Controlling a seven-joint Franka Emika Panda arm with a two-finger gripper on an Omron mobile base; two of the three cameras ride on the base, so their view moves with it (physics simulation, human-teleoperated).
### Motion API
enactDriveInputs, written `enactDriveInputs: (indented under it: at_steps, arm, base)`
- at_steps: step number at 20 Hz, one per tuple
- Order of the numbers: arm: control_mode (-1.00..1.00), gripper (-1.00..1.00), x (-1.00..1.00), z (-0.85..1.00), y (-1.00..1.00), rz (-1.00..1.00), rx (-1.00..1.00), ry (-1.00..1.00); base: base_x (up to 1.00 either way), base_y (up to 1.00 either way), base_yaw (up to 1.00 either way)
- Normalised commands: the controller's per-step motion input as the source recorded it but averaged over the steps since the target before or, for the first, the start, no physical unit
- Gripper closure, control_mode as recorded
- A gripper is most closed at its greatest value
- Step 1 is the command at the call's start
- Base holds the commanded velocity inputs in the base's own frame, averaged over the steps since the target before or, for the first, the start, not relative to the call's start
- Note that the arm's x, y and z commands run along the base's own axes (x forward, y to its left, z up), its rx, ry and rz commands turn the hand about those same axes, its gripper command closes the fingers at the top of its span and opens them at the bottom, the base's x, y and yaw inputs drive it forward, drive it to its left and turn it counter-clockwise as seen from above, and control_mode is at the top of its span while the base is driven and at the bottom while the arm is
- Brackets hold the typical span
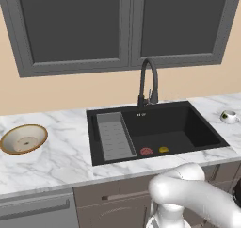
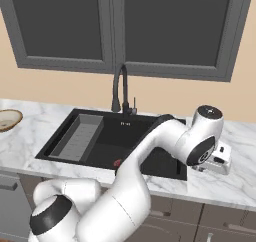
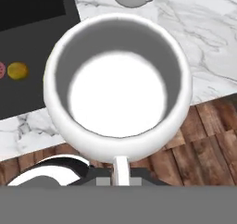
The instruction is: Clear the mugs and bowl far away from the sink.
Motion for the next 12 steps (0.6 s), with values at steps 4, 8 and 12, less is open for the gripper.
enactDriveInputs:
  at_steps: [4, 8, 12]
  arm:
    - [-1.0, 1.0, -0.24, 0.84, 1.0, 0.12, -0.1, 0.03]
    - [-1.0, 1.0, -0.13, 0.7, 1.0, 0.18, -0.02, 0.01]
    - [-1.0, 1.0, -0.23, 0.51, 1.0, 0.14, 0.0, 0.0]
  base:
    - [0.0, 0.0, 0.0]
    - [0.0, 0.0, 0.0]
    - [0.0, 0.0, 0.0]
